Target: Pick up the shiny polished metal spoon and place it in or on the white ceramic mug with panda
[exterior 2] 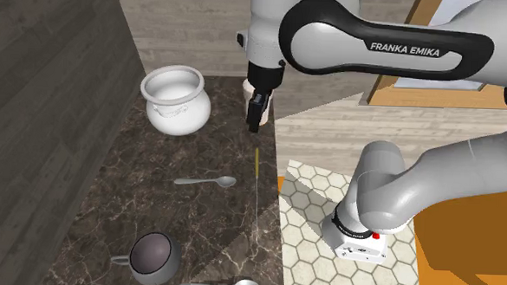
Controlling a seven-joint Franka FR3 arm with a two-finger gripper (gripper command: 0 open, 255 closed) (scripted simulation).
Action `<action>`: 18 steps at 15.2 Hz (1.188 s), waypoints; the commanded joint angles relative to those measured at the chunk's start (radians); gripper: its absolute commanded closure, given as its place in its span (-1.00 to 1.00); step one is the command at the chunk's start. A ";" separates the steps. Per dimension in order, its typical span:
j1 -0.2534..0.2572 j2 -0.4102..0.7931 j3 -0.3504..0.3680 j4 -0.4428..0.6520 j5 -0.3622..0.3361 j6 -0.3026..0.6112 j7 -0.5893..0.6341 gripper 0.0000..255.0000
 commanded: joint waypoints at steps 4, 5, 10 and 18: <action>0.010 0.029 0.004 -0.073 0.017 0.124 0.000 -1.00; 0.014 0.043 0.005 -0.095 0.023 0.166 -0.001 -1.00; 0.036 0.137 0.012 -0.180 0.056 0.380 -0.007 -1.00; 0.087 0.376 0.019 -0.226 0.130 0.723 -0.041 -1.00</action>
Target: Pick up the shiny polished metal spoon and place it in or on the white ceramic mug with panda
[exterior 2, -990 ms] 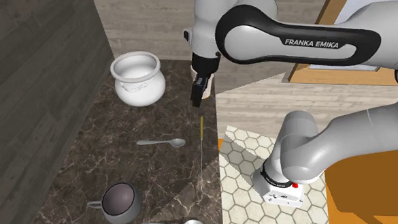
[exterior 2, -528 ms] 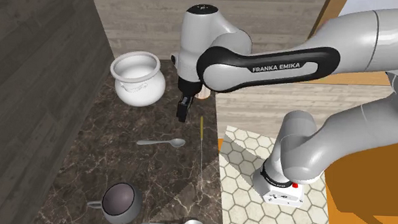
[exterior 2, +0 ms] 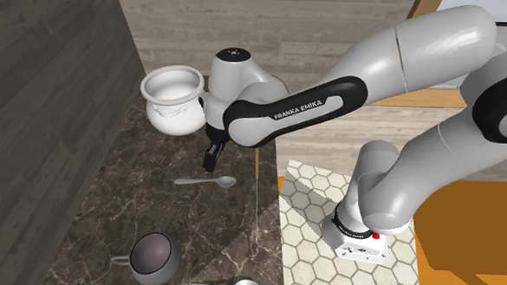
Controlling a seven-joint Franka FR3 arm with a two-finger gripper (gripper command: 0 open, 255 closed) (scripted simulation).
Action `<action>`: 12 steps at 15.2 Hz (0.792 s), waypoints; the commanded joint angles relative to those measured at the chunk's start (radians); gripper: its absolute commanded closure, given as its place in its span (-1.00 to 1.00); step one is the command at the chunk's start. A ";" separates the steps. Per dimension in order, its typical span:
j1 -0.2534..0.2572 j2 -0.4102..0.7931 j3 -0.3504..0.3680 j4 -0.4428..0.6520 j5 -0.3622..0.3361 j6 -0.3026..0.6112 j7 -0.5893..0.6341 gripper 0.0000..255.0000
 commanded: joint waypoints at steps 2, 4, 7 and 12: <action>0.029 0.107 0.010 -0.005 0.040 0.138 -0.010 -1.00; 0.046 0.184 0.010 0.009 0.070 0.215 -0.030 -1.00; 0.052 0.215 0.010 0.007 0.082 0.249 -0.038 -1.00; 0.064 0.291 0.012 0.004 0.112 0.328 -0.059 -1.00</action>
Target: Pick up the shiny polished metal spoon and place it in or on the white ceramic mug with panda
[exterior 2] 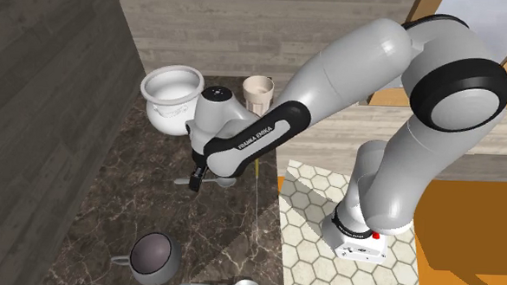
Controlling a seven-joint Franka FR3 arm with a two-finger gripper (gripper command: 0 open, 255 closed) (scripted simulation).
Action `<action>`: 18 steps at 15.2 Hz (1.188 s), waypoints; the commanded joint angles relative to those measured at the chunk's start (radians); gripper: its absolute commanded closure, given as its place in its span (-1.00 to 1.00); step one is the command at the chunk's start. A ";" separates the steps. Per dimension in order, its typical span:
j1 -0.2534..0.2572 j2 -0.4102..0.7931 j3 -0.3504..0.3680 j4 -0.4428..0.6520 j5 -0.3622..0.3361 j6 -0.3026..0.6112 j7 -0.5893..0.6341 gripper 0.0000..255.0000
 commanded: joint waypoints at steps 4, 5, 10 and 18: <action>0.003 0.015 0.001 -0.003 0.007 0.019 -0.004 -1.00; 0.003 0.015 0.001 -0.003 0.007 0.019 -0.004 -1.00; 0.003 0.015 0.001 -0.003 0.007 0.018 -0.004 1.00; 0.003 0.015 0.001 -0.003 0.007 0.018 -0.004 1.00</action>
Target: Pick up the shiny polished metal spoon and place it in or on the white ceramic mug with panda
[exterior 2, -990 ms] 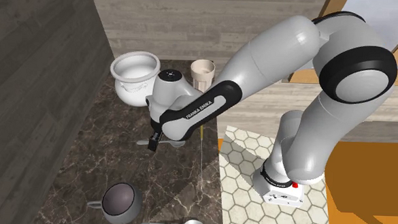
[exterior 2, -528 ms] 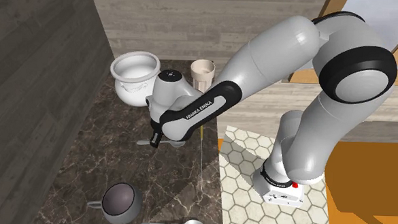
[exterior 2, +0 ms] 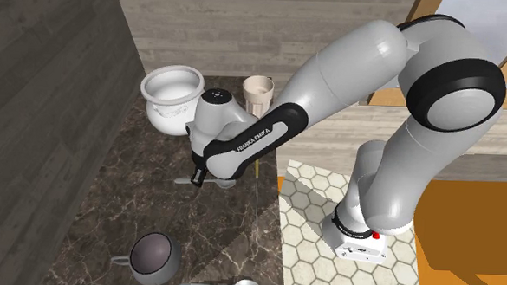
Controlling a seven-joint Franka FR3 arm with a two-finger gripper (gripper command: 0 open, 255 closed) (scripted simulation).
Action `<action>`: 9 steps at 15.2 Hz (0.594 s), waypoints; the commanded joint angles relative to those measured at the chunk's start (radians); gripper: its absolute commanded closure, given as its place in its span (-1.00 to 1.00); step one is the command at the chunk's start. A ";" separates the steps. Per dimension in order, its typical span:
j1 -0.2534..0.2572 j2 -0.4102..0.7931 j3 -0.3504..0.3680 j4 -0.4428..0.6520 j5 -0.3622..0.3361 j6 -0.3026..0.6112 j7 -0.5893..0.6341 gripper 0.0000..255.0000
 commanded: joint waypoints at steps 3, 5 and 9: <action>-0.005 -0.033 0.001 0.012 -0.018 -0.044 0.017 1.00; -0.008 -0.053 0.002 0.022 -0.029 -0.073 0.028 1.00; -0.014 -0.091 0.004 0.043 -0.047 -0.132 0.046 1.00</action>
